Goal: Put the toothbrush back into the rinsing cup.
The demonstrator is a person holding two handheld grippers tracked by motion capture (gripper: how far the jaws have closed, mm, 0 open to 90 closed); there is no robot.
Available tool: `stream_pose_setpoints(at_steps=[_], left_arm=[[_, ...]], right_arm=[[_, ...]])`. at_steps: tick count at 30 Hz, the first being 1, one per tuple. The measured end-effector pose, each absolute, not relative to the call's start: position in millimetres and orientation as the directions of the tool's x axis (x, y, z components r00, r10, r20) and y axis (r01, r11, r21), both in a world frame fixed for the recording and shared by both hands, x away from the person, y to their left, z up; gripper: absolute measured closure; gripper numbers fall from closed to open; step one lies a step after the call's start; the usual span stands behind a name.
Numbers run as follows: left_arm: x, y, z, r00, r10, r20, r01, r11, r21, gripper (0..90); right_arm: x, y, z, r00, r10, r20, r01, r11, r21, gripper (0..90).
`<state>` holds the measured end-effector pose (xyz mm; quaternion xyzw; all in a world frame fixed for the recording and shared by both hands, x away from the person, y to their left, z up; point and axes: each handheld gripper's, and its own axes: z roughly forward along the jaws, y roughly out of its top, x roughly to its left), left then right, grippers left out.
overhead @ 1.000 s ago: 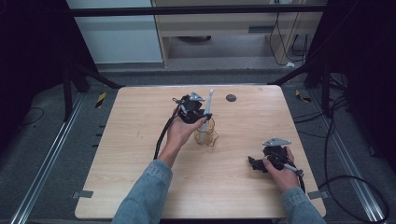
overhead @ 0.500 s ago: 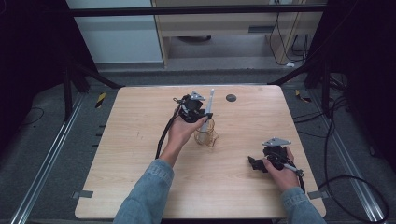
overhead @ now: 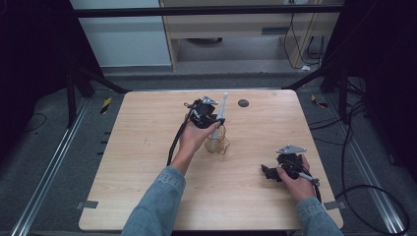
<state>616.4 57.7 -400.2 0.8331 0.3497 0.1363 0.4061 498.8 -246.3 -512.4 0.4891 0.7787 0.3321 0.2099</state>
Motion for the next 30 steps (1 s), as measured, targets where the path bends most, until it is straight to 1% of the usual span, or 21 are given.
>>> stream_pose_setpoints(at_steps=[12, 16, 20, 24, 30], left_arm=[[614, 59, -399, 0.721, 0.692, -0.041, 0.460, -0.433, 0.776, 65.9], [613, 60, -395, 0.717, 0.696, -0.040, 0.452, -0.422, 0.786, 63.4], [609, 62, -391, 0.718, 0.696, -0.029, 0.441, -0.421, 0.793, 59.1], [604, 63, -387, 0.723, 0.691, -0.016, 0.428, -0.429, 0.795, 58.9], [599, 64, -381, 0.728, 0.686, -0.001, 0.412, -0.436, 0.800, 55.0]], right_arm=[[499, -246, -512, -0.433, 0.901, -0.002, 0.623, 0.301, 0.722, 0.4], [499, -246, -512, -0.433, 0.901, -0.001, 0.623, 0.300, 0.723, 0.4], [499, -246, -513, -0.433, 0.901, -0.004, 0.621, 0.302, 0.723, 0.4], [499, -246, -513, -0.433, 0.901, -0.004, 0.622, 0.302, 0.723, 0.4], [499, -246, -513, -0.434, 0.901, -0.004, 0.621, 0.302, 0.723, 0.4]])
